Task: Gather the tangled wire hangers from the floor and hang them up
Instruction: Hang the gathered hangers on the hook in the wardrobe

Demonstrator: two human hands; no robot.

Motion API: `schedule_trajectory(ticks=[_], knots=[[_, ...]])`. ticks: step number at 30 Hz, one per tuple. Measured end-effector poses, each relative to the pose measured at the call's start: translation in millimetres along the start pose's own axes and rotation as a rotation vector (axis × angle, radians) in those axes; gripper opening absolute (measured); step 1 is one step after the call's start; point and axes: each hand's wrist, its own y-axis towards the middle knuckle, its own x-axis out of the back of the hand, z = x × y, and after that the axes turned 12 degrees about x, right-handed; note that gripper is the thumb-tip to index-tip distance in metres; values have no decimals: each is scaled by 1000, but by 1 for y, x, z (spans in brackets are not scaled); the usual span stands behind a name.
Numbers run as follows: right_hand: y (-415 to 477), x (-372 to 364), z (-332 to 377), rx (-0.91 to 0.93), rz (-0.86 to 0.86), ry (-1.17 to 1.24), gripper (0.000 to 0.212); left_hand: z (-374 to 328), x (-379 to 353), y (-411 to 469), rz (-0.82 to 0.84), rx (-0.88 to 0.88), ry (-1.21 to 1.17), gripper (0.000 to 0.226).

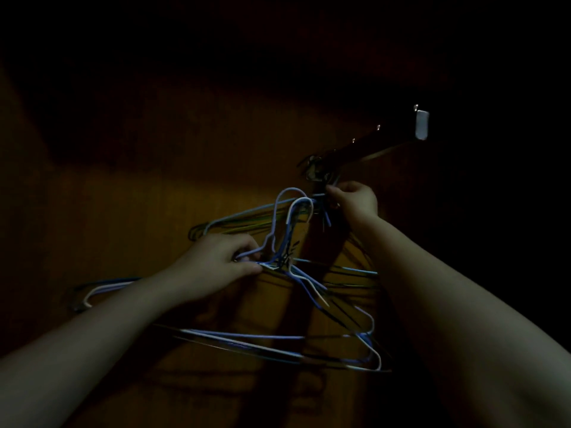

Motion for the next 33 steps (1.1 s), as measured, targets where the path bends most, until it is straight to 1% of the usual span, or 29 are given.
schedule_trajectory(ticks=[1,5,9,11,14,16,18,20,22,25,27,29,31,33], knots=[[-1,0,-3,11,3,-9,17,1,0,0,3,5,0,17],[-6,0,-8,63,41,-35,10,3,-3,1,-5,6,1,31],[-9,-1,-6,101,55,-91,4,3,-8,3,-12,22,-15,16],[-12,-2,-4,128,67,-185,8,3,-10,4,-11,38,-14,13],[-19,-3,1,271,32,-481,15,1,-13,1,-20,61,-45,15],[-26,-1,4,333,21,-610,18,-1,-13,-3,-13,80,-66,14],[-34,0,4,338,2,-668,21,0,-13,-9,-9,92,-80,15],[-42,-2,1,311,-4,-671,22,1,-13,-16,-24,105,-67,15],[-53,-5,0,279,-25,-631,26,0,-14,-25,-39,133,-78,20],[-88,-9,9,204,-199,-408,32,-2,-23,-46,-87,192,-116,28],[-124,-9,18,191,-306,-198,25,-4,-32,-60,-100,240,-162,27],[-168,-12,30,201,-388,-28,14,-8,-40,-74,-98,294,-257,25],[-210,-18,40,202,-425,81,7,-13,-45,-87,-93,336,-360,25],[-246,-23,46,173,-429,123,8,-21,-50,-100,-85,369,-453,25]])
